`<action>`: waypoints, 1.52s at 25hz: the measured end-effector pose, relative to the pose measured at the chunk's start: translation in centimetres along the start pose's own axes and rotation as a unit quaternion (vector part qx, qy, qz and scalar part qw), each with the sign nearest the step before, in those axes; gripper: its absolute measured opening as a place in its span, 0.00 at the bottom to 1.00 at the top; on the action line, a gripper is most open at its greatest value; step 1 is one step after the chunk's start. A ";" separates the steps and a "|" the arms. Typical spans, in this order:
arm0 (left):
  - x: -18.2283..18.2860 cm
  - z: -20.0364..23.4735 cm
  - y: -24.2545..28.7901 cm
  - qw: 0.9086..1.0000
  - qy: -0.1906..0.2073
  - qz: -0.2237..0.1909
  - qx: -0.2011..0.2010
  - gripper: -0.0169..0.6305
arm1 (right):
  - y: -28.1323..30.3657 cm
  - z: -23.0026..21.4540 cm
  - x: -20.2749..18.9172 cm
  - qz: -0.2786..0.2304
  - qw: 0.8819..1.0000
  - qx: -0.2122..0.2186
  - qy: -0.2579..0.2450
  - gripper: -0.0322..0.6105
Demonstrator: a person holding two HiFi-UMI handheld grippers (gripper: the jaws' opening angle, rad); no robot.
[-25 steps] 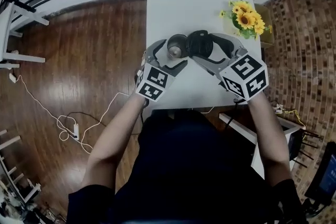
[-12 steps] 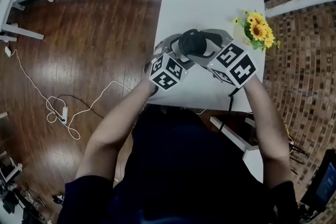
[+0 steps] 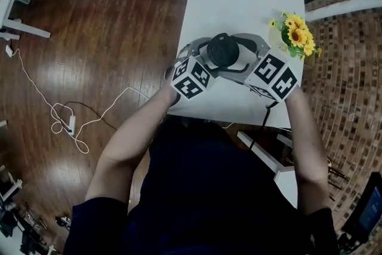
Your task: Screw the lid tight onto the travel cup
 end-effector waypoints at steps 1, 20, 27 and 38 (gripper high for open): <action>-0.3 -0.4 -0.4 1.000 -0.004 0.000 -0.008 0.64 | 0.0 0.6 0.1 -0.007 1.000 -0.008 -0.012 0.70; -1.7 -1.7 -1.4 0.999 0.000 -0.037 0.010 0.64 | -1.3 3.5 0.8 -0.115 0.974 -0.192 0.030 0.72; -1.5 -1.7 -1.2 1.000 0.005 -0.022 -0.003 0.64 | 0.5 2.0 -1.0 -0.109 0.992 -0.058 0.012 0.72; -1.6 -1.5 -1.3 1.000 0.000 -0.031 0.005 0.64 | 1.0 3.5 -0.9 -0.116 0.942 -0.252 0.190 0.72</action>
Point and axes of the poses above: the fingertips, and each gripper's own axes: y forward along the fingers, z to its left, x out of its top, the point moved 5 cm from there along -y, backward along the fingers, and after that the axes turned 15 degrees about -y, right-handed, at the moved point
